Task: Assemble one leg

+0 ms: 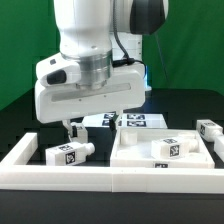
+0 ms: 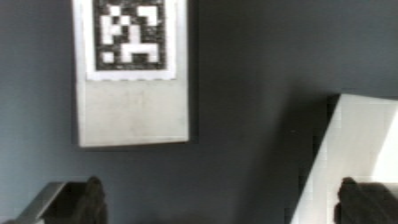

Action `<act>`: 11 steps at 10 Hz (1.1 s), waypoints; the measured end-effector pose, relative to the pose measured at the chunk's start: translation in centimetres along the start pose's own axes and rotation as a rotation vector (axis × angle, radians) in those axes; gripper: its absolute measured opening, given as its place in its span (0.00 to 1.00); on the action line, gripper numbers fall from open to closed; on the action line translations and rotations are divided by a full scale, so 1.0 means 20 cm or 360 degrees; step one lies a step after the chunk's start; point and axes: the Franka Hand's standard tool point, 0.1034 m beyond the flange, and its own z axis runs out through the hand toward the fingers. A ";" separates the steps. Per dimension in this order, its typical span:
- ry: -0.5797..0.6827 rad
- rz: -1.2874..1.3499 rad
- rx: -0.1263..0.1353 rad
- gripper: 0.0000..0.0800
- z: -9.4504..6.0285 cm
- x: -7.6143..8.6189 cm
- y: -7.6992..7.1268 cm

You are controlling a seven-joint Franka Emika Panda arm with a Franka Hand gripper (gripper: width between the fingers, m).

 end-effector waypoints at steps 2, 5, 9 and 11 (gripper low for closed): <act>-0.0170 -0.0051 -0.0009 0.81 -0.08 0.02 0.06; -0.0429 -0.0094 0.0053 0.81 -0.12 0.02 0.01; -0.0593 0.0014 -0.0064 0.81 -0.09 0.02 0.04; -0.0533 0.0058 -0.0108 0.81 -0.09 0.02 0.13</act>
Offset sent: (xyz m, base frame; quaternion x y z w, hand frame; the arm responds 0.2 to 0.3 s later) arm 0.0064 -0.0104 0.0269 -0.0059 -0.1758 -0.0078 0.9844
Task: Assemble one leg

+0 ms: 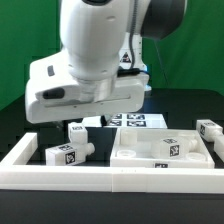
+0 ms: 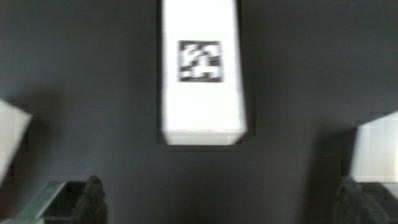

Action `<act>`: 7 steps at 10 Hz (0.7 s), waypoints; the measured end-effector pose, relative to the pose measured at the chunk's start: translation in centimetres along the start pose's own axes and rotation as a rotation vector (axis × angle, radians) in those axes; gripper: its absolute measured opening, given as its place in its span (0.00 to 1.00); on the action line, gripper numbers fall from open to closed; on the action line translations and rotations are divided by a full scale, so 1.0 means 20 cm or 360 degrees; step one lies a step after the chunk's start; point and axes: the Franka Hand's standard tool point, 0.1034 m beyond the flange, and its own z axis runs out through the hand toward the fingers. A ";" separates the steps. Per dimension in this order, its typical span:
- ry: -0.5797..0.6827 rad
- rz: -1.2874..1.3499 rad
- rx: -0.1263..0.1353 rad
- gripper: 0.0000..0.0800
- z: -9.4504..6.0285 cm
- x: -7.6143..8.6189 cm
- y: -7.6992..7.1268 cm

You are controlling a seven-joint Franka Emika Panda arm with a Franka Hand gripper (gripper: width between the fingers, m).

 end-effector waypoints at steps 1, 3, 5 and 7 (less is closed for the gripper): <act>-0.0002 -0.0002 0.0002 0.81 0.00 0.00 -0.01; -0.0045 -0.0011 0.0012 0.81 0.02 0.00 -0.03; -0.0056 0.0008 0.0006 0.81 0.04 0.00 -0.02; -0.0344 0.0044 -0.0012 0.81 0.09 -0.07 -0.02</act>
Offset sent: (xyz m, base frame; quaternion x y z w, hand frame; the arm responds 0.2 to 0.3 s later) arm 0.0000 0.0000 0.0000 0.0000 0.0000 0.0000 1.0000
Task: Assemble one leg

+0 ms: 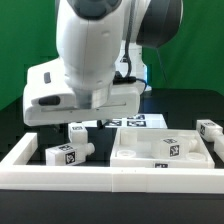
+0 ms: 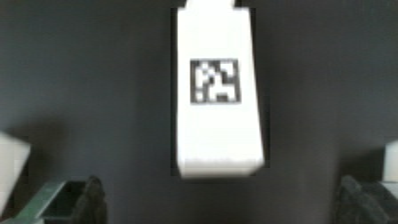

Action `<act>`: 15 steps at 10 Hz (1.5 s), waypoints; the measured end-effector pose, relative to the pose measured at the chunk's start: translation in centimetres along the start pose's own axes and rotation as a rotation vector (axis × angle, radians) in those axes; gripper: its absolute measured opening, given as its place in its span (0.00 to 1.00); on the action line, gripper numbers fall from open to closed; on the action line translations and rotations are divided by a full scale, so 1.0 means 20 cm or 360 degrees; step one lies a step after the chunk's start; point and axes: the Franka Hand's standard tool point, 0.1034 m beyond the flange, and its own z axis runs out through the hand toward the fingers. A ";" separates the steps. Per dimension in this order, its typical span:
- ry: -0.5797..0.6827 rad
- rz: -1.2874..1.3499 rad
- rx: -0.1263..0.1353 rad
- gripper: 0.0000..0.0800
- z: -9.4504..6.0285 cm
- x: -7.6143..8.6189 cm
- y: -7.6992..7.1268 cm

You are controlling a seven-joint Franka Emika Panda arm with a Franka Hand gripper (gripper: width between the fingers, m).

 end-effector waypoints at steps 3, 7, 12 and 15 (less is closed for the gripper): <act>-0.0297 -0.0017 0.0044 0.81 0.07 0.01 -0.05; -0.0445 -0.0077 0.0077 0.65 0.12 0.04 -0.05; -0.0434 -0.0078 0.0073 0.36 0.12 0.05 -0.05; -0.0417 -0.0088 0.0049 0.36 -0.07 -0.02 -0.16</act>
Offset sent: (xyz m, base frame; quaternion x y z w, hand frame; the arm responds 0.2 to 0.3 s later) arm -0.0046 0.0028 -0.0026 -0.0019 -0.1869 -0.0056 0.9824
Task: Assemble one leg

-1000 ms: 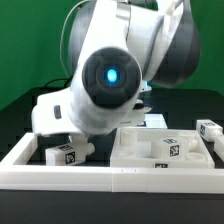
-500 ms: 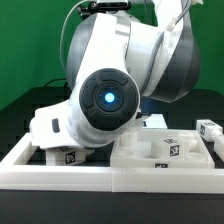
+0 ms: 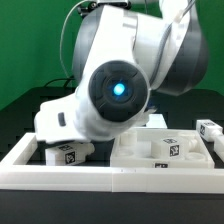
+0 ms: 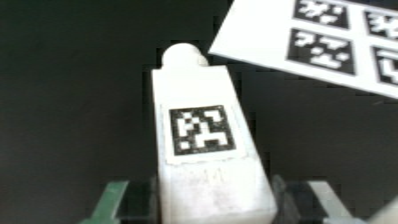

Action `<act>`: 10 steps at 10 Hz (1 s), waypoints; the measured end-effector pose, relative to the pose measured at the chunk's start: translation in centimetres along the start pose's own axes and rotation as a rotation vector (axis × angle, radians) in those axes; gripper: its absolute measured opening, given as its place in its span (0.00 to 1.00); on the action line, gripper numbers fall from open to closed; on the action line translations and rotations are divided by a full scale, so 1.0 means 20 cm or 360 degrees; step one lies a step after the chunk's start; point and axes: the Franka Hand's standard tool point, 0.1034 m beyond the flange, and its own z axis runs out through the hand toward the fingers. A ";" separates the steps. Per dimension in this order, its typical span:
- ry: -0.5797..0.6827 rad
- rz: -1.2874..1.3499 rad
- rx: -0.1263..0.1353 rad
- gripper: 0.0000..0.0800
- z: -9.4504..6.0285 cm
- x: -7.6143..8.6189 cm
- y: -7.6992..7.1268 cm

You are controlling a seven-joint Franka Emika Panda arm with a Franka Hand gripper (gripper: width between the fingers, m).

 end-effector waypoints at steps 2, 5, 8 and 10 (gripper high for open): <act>0.0029 -0.0015 -0.0053 0.37 -0.20 -0.15 -0.15; 0.0415 -0.0024 -0.0109 0.37 -0.27 -0.06 -0.10; 0.0631 0.0109 -0.0026 0.37 -0.31 -0.09 -0.22; 0.0887 0.0112 -0.0073 0.37 -0.46 -0.12 -0.27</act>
Offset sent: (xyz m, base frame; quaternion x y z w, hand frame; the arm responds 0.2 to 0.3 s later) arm 0.0000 0.0000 0.0000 0.0000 0.1938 0.0000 0.9810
